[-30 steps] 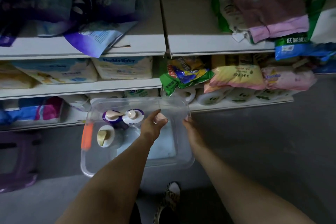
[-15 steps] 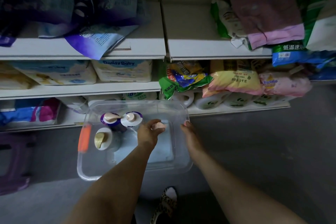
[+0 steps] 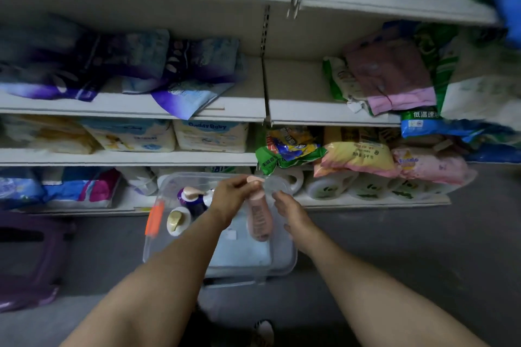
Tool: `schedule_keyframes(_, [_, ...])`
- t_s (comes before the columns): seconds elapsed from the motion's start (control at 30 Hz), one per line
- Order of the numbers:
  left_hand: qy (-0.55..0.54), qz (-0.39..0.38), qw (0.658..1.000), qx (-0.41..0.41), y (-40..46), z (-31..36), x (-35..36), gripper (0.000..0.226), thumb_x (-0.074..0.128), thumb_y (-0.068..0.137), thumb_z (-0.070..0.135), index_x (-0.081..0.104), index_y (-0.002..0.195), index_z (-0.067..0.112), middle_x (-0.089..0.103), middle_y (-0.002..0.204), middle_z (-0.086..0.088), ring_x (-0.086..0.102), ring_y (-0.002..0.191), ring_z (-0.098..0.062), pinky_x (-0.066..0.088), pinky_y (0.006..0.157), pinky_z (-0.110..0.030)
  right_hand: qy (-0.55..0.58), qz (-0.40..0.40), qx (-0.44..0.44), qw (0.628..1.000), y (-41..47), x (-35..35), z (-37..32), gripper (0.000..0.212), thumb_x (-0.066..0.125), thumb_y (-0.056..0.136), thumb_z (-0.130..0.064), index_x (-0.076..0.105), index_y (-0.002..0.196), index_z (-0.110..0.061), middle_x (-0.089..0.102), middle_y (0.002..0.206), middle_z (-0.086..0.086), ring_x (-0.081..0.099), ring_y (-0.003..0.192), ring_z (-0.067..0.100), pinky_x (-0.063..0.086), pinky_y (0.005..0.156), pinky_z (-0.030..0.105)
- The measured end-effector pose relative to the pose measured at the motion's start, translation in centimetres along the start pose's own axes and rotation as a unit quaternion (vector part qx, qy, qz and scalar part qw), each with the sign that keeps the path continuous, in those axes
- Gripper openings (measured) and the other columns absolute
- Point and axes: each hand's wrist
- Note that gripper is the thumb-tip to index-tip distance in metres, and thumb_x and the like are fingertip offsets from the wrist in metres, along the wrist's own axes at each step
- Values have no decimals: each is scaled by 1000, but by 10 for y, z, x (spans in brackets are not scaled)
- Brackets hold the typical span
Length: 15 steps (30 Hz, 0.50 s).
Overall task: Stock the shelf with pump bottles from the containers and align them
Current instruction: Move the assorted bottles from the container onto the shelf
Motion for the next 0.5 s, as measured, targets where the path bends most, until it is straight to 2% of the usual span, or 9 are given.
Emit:
schedule_keyframes(0.07, [-27, 8, 999, 26, -9, 33, -1, 13, 69, 90, 10, 74, 101, 13, 74, 89, 2, 67, 83, -11, 54, 70, -19, -3, -23, -23, 999, -15, 2, -18, 37, 39, 105, -38, 59, 129, -18, 58, 128, 0, 59, 104, 3, 38, 79, 20])
schedule_keyframes(0.13, [-23, 13, 997, 66, -18, 65, -2, 15, 69, 89, 10, 75, 103, 8, 75, 93, -3, 67, 85, -14, 53, 71, -22, -1, -32, -61, 998, -26, 3, -38, 38, 36, 106, -35, 60, 129, -17, 60, 118, -4, 55, 87, -5, 35, 66, 17])
schedule_keyframes(0.2, [-10, 11, 995, 99, -28, 97, -4, 18, 69, 90, 14, 76, 106, 9, 75, 100, -6, 67, 87, -15, 54, 75, -29, 0, -40, -101, 994, -39, 7, -60, 40, 36, 106, -36, 60, 131, -16, 61, 115, -6, 54, 87, -6, 34, 67, 16])
schedule_keyframes(0.27, [-10, 23, 990, 138, -37, 128, -7, 17, 69, 90, 15, 76, 104, 9, 76, 100, -5, 67, 88, -13, 54, 82, -34, 0, -51, -127, 991, -53, 12, -83, 34, 37, 104, -41, 64, 120, -25, 64, 109, -8, 54, 90, -3, 33, 70, 19])
schedule_keyframes(0.37, [-18, 37, 980, 195, -53, 175, -12, 13, 66, 92, 19, 78, 97, 15, 75, 92, 2, 66, 87, -11, 52, 78, -30, 35, -75, -150, 985, -74, 20, -119, 32, 38, 104, -42, 66, 102, -27, 67, 104, -6, 58, 92, 6, 41, 81, 27])
schedule_keyframes(0.4, [-16, 41, 976, 213, -60, 190, -14, 14, 66, 93, 22, 79, 95, 18, 75, 91, 4, 66, 86, -9, 51, 75, -28, 54, -87, -151, 983, -79, 21, -130, 33, 37, 104, -42, 66, 101, -26, 70, 101, -5, 62, 89, 7, 44, 80, 26])
schedule_keyframes(0.47, [-26, 53, 968, 243, -71, 218, -19, 16, 65, 94, 28, 80, 92, 23, 75, 90, 4, 66, 83, -9, 51, 69, -27, 86, -122, -146, 978, -92, 25, -151, 39, 35, 105, -44, 67, 98, -23, 76, 83, -7, 71, 74, 7, 50, 63, 20])
schedule_keyframes(0.5, [-43, 55, 965, 253, -77, 232, -22, 16, 65, 95, 29, 80, 91, 25, 75, 88, 2, 66, 82, -12, 52, 67, -28, 95, -137, -142, 976, -99, 28, -160, 43, 33, 105, -47, 68, 96, -22, 77, 78, -5, 73, 69, 11, 52, 59, 23])
Point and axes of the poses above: each hand's wrist, its own y-axis towards the middle knuckle, its own x-axis out of the palm, z = x × y
